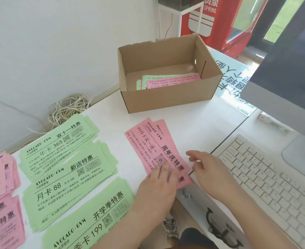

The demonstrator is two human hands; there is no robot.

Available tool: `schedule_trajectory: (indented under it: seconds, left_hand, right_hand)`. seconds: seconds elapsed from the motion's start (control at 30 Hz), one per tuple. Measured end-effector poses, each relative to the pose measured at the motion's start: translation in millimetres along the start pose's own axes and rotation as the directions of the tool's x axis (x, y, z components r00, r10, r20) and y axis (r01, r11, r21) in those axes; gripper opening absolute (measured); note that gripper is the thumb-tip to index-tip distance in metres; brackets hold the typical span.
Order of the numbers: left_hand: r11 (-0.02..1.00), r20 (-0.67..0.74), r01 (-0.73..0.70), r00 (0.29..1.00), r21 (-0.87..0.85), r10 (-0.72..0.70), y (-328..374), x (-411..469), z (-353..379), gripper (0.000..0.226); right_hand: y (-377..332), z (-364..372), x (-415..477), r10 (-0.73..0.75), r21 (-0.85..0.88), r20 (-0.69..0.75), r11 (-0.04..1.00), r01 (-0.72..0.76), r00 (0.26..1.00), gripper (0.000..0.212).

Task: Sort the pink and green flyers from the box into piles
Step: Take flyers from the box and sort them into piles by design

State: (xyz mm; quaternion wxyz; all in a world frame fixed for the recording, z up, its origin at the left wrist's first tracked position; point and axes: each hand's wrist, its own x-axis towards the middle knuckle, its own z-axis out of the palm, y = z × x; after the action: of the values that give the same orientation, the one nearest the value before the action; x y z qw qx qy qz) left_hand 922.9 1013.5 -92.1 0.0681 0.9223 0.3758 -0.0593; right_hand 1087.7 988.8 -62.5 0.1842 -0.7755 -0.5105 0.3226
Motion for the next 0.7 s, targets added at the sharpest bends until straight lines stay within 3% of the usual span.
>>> schedule_trajectory:
  seconds: [0.13, 0.2, 0.3, 0.37, 0.43, 0.57, 0.7]
  left_hand:
    - [0.992, -0.058, -0.024, 0.998, -0.121, 0.017, -16, -1, -2, 0.025]
    - [0.928, -0.067, 0.101, 0.989, -0.360, -0.134, -24, 2, -8, 0.014]
    - [0.545, 0.037, 0.342, 0.869, -0.765, -0.493, -33, 6, -17, 0.011]
    - [0.382, 0.099, 0.363, 0.822, -0.850, -0.561, -38, 6, -14, 0.024]
    - [0.300, 0.159, 0.365, 0.827, -0.881, -0.539, -41, 5, -12, 0.034]
    - [0.203, 0.198, 0.313, 0.875, -0.928, -0.443, -43, 3, -15, 0.043]
    - [0.333, 0.092, 0.273, 0.877, -0.903, -0.471, -45, 0, -11, 0.043]
  right_hand:
    - [11, 2, -22, 0.060, 0.072, 0.026, 0.995, -0.062, 0.998, 0.041]
    - [10, 10, -28, 0.069, 0.123, 0.010, 0.990, -0.070, 0.998, 0.039]
    - [8, 21, -28, 0.116, 0.263, -0.006, 0.958, -0.110, 0.993, 0.033]
    - [7, 25, -25, 0.132, 0.325, 0.006, 0.937, -0.127, 0.991, 0.034]
    - [4, 27, -21, 0.140, 0.376, 0.001, 0.917, -0.130, 0.990, 0.035]
    - [-6, 26, -12, 0.210, 0.574, 0.073, 0.791, -0.213, 0.975, 0.026]
    - [-6, 24, -8, 0.234, 0.618, 0.144, 0.737, -0.272, 0.961, 0.032]
